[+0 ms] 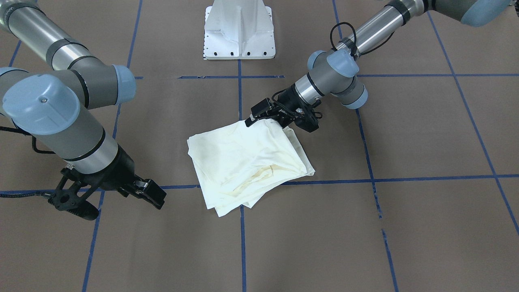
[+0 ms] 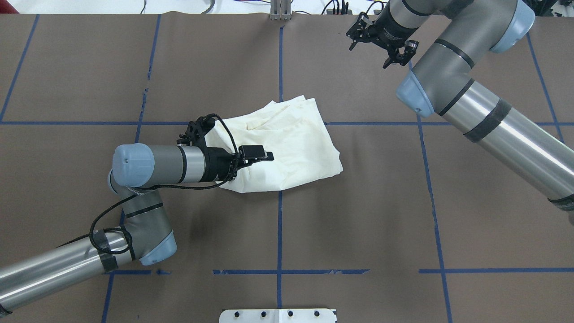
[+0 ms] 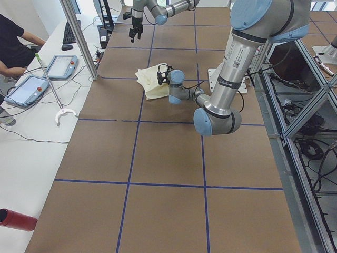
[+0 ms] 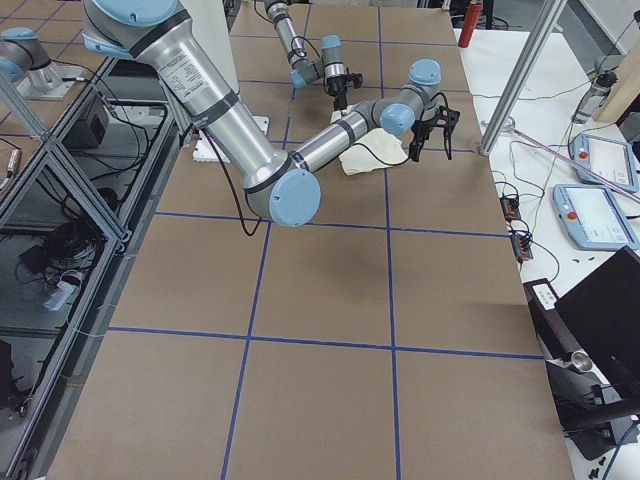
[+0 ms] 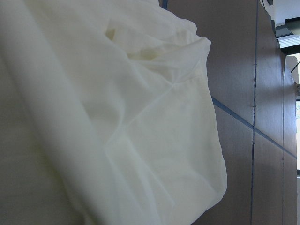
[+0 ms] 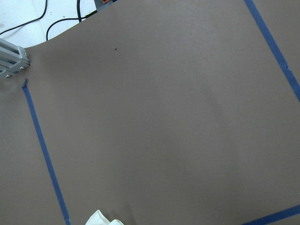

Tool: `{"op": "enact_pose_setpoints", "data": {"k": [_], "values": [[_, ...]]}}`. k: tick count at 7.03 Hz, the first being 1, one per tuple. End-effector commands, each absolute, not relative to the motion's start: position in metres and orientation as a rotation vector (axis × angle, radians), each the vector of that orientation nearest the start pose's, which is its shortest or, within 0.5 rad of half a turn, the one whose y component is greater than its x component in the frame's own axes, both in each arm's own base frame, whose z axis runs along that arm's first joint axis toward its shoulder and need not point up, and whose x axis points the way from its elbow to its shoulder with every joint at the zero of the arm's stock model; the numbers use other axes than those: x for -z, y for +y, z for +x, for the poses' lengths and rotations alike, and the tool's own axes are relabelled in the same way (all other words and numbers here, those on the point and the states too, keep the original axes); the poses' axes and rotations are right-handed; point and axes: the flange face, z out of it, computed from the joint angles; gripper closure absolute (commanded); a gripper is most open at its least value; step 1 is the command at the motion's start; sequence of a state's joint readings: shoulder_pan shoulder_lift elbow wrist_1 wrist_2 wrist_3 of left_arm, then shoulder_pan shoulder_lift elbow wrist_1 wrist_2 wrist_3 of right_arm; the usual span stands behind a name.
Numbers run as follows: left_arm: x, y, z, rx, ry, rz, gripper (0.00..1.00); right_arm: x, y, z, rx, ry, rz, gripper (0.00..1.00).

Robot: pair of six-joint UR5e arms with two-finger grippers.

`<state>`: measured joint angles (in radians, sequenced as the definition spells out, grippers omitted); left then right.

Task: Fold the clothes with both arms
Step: 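Press the folded shirt flat with the left gripper, then draw it back toward the robot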

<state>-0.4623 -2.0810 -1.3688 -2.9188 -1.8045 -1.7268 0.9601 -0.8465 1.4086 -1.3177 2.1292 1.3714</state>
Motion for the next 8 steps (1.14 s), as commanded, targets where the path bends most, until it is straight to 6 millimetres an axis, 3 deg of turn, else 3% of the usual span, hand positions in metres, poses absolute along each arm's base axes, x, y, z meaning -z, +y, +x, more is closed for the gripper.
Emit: {"op": "enact_pose_setpoints", "data": {"k": [1, 3, 6, 8], "values": [[-0.319, -0.362, 0.559, 0.246, 1.647, 0.03, 0.0, -0.258, -0.655, -0.36, -0.475, -0.96, -0.006, 0.0], [-0.327, -0.336, 0.549, 0.222, 1.644, 0.005, 0.0, -0.258, -0.655, -0.36, -0.476, -0.959, -0.005, 0.0], [-0.315, -0.289, 0.515, 0.19, 1.606, -0.044, 0.0, -0.256, -0.656, -0.36, -0.475, -0.96, -0.004, 0.0], [-0.308, -0.282, 0.484, 0.185, 1.558, -0.048, 0.0, -0.26, -0.657, -0.348, -0.482, -0.964, -0.001, 0.0]]}}
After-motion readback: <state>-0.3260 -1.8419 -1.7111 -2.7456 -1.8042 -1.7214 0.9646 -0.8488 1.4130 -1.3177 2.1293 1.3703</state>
